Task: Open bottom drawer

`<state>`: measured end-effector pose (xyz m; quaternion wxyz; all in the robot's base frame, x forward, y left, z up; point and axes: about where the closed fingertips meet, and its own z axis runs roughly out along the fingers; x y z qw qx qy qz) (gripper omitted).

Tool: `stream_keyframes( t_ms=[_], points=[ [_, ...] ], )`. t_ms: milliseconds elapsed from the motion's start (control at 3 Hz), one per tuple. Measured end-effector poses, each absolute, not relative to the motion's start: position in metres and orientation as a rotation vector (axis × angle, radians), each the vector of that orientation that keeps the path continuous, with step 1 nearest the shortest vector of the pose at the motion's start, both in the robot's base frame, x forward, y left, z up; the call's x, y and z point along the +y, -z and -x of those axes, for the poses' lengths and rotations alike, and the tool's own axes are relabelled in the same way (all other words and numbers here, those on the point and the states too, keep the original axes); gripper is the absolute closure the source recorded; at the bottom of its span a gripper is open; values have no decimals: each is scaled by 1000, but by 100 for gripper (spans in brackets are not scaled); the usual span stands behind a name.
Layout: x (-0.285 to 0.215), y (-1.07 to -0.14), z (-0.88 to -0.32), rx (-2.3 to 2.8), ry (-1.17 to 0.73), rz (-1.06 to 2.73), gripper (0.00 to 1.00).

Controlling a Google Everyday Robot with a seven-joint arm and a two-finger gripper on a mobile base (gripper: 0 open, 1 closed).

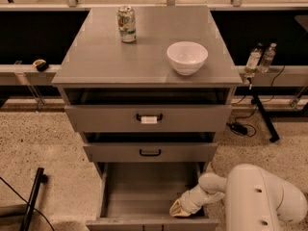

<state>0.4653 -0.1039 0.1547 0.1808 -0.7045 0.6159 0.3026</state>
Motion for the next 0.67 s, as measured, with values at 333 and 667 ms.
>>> stream_keyframes(
  t_ms=[333,667],
  points=[
    [-104,-155,-468,1738,-858,1987,79],
    [-105,-157,-472,1735,-857,1983,68]
  ],
)
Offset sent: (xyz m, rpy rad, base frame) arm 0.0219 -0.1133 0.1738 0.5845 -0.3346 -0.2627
